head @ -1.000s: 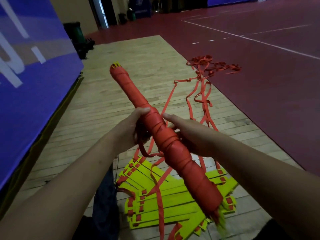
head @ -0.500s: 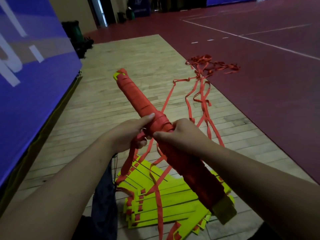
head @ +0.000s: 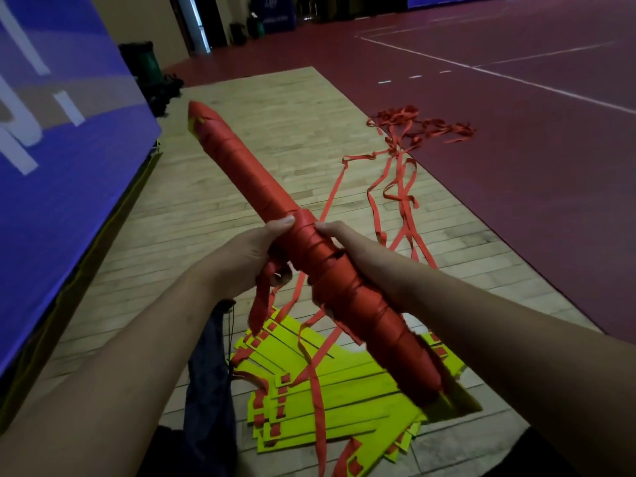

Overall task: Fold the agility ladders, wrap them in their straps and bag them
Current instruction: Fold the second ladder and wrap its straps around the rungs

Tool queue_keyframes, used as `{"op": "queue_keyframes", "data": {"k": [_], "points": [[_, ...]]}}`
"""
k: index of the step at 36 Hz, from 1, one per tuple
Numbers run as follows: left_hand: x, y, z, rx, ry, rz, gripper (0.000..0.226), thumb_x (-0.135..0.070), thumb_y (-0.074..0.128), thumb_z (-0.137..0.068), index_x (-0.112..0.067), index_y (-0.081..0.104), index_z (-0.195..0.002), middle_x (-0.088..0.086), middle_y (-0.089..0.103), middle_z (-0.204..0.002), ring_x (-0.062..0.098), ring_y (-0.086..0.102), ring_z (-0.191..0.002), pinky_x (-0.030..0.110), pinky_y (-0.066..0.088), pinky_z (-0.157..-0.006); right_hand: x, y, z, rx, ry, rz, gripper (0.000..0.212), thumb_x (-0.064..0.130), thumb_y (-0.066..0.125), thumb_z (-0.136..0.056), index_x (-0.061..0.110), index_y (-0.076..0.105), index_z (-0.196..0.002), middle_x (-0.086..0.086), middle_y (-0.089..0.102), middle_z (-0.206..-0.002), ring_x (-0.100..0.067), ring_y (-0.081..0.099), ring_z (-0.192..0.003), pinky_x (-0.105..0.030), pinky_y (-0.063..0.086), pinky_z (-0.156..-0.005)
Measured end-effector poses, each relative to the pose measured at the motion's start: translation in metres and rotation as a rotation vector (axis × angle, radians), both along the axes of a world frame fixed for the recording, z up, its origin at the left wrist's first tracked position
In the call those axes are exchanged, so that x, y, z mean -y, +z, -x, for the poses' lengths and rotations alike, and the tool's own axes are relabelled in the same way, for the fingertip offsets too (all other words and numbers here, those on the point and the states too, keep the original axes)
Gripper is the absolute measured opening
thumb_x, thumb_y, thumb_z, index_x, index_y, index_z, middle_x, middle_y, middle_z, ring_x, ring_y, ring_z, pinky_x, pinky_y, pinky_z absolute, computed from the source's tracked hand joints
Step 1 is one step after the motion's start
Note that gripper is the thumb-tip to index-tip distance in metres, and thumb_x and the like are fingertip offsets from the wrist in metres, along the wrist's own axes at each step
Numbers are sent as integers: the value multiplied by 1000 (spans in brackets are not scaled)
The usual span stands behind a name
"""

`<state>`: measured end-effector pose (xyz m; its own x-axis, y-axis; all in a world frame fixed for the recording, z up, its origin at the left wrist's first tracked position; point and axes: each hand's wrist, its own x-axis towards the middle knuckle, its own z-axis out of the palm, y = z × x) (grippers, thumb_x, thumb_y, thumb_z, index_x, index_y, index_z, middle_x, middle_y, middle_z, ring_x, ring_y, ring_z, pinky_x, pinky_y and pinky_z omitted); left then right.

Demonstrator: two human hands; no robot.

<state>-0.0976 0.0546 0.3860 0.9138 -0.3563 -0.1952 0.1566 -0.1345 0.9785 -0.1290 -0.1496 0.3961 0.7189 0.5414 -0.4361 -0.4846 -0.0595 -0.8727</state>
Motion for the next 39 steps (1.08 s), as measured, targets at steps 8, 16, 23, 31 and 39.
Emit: {"op": "queue_keyframes", "data": {"k": [8, 16, 23, 31, 39], "points": [[-12, 0, -1, -116, -12, -162, 28, -27, 53, -98, 1, 58, -102, 2, 50, -64, 9, 45, -48, 16, 37, -43, 0, -8, -5, 327, -209, 283, 64, 59, 65, -87, -1, 68, -107, -24, 75, -92, -29, 72, -64, -39, 60, -58], [14, -1, -4, -97, 89, 3, 15, -11, 51, -85, -3, 50, -97, 9, 46, -69, 13, 39, -45, 21, 31, -42, -8, -17, -3, 678, -252, 711, 54, 60, 68, -85, 10, 53, -102, -7, 72, -83, -26, 72, -69, -44, 61, -64], [14, -6, -3, -158, 207, 119, 28, -39, 61, -91, -12, 54, -86, 4, 49, -63, 10, 36, -41, 19, 24, -44, -14, -16, 1, 869, -185, 892, 64, 75, 52, -87, 15, 49, -109, -3, 60, -97, -23, 62, -82, -35, 47, -66], [14, 0, 3, -110, 72, 190, 36, -44, 57, -84, -8, 53, -91, 5, 47, -63, 9, 35, -38, 19, 25, -43, 3, -4, -1, 93, -49, -19, 33, 33, 66, -93, 1, 65, -101, -18, 69, -77, -32, 68, -65, -37, 61, -62], [14, -5, 2, -66, 35, -161, 44, -39, 60, -87, 4, 64, -97, 11, 65, -72, 10, 57, -54, 15, 44, -47, 1, -17, -9, 592, -105, 589, 34, 35, 73, -86, 5, 67, -101, -19, 71, -94, -28, 70, -76, -37, 56, -66]]}}
